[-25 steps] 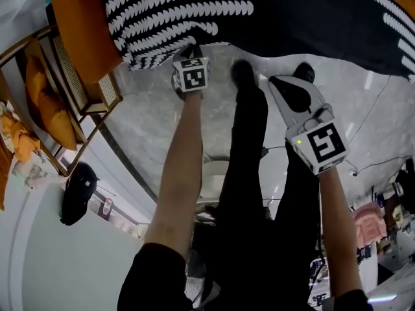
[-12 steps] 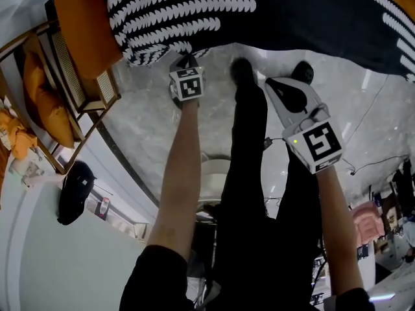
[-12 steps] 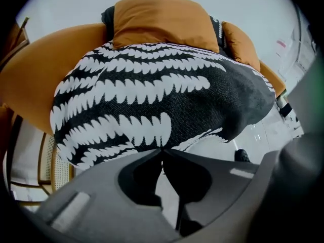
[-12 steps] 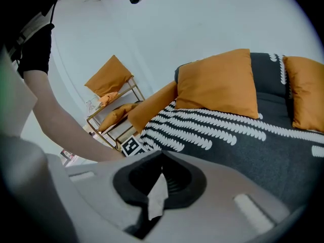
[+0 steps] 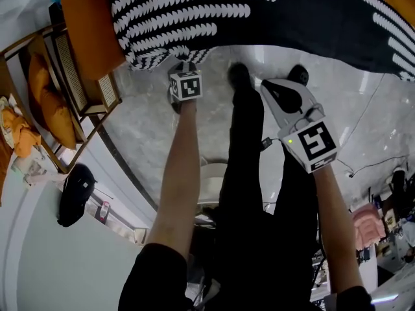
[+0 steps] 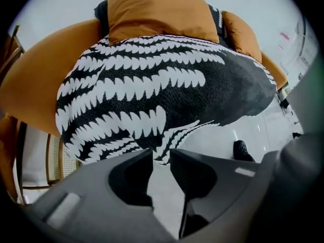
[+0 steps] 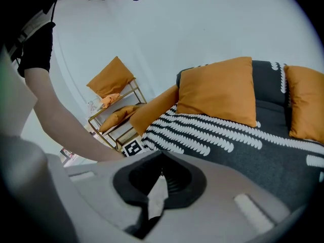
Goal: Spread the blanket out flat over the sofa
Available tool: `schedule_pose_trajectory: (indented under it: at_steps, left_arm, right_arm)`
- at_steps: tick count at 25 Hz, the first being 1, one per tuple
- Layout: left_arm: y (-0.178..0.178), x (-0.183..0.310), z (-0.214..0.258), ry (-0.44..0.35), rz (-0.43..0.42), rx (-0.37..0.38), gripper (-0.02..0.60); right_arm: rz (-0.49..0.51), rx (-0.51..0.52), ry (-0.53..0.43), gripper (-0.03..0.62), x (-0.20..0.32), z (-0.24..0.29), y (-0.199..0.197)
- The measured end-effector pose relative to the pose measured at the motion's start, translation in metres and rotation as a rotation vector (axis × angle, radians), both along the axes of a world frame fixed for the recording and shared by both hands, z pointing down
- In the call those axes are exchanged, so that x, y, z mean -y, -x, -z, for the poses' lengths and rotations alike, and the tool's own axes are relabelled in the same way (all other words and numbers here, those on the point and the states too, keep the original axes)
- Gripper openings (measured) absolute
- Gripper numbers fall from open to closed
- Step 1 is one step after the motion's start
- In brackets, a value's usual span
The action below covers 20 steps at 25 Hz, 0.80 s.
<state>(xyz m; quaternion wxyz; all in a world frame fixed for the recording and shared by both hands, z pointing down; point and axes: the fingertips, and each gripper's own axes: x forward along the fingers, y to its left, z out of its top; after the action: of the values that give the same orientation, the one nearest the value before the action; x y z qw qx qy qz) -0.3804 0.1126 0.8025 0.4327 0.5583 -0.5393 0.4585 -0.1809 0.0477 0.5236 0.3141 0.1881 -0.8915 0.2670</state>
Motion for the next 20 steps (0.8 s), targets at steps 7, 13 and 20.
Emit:
schedule_pose_trajectory:
  at_steps: [7,13,20]
  left_arm:
    - [-0.023,-0.012,0.055,-0.062,-0.013,-0.035,0.106]
    - [-0.071,-0.006,0.137,-0.176,-0.145,-0.149,0.106]
    - [-0.135,0.014,0.231,-0.298,-0.319,-0.214,0.106]
  right_arm:
    - [-0.037,0.011,-0.049,0.003,0.001,0.042,-0.02]
    - [-0.101,-0.003,-0.092,0.003,-0.01,0.098,-0.044]
    - [-0.239,-0.009,-0.14,0.003,-0.022,0.15,-0.093]
